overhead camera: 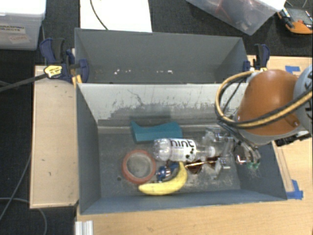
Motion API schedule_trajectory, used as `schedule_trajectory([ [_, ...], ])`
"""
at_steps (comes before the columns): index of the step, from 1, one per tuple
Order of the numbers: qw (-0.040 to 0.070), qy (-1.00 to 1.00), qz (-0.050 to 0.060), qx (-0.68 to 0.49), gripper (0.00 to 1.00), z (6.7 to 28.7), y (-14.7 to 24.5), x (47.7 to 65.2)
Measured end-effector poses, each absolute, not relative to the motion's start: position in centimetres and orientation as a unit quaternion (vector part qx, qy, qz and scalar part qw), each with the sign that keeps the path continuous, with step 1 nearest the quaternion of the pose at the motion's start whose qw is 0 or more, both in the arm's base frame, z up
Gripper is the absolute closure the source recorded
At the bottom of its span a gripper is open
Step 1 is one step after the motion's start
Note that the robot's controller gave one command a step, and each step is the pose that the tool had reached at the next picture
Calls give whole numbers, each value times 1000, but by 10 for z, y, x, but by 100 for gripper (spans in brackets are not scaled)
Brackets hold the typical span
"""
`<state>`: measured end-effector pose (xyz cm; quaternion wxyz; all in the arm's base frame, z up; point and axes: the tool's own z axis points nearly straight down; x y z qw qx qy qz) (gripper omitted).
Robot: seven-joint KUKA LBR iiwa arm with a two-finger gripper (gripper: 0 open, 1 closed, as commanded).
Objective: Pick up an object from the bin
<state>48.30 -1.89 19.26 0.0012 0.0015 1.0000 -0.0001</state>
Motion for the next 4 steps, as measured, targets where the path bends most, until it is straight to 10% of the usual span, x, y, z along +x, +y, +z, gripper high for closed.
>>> schedule_trajectory([
  [3, 3, 998, 1, 67, 0, 172, -43, 506],
  [4, 3, 980, -1, -198, 0, 88, -63, 487],
])
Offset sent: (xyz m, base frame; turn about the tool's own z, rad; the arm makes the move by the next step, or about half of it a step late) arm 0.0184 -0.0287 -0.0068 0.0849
